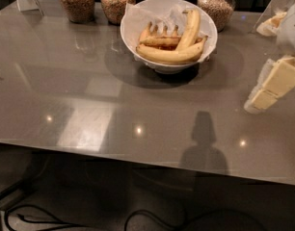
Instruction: Pick banana from white bowl
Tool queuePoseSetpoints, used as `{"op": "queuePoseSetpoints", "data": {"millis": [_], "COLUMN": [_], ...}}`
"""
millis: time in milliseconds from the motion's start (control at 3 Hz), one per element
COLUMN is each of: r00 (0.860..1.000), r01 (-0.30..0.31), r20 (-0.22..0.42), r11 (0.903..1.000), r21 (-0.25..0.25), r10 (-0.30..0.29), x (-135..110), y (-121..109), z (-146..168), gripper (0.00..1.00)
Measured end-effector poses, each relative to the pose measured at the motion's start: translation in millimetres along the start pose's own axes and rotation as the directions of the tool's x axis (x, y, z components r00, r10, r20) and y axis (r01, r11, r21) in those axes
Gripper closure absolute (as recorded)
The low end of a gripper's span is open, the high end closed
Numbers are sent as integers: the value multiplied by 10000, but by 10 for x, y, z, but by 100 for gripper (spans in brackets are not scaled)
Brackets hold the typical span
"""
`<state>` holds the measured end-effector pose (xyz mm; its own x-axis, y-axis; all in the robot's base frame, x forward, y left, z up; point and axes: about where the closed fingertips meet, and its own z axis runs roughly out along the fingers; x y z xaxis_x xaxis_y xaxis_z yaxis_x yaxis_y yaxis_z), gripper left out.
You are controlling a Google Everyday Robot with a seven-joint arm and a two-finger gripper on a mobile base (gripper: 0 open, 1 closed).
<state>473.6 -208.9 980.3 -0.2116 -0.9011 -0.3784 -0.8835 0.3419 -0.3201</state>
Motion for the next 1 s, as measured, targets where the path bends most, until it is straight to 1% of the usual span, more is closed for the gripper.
{"op": "queuePoseSetpoints", "data": {"millis": [333, 667, 1000], "r00": [9905, 9712, 9474], "r01": [-2, 469, 1435], "r20": [1372, 2274, 2674], "r11": [9975, 9926, 9801], "r21": [702, 1124, 1371], "r10": [-94, -717, -1761], "x": [-257, -535, -853], "y": [-339, -627, -821], "z": [138, 299, 516], "gripper": [0, 0, 0]}}
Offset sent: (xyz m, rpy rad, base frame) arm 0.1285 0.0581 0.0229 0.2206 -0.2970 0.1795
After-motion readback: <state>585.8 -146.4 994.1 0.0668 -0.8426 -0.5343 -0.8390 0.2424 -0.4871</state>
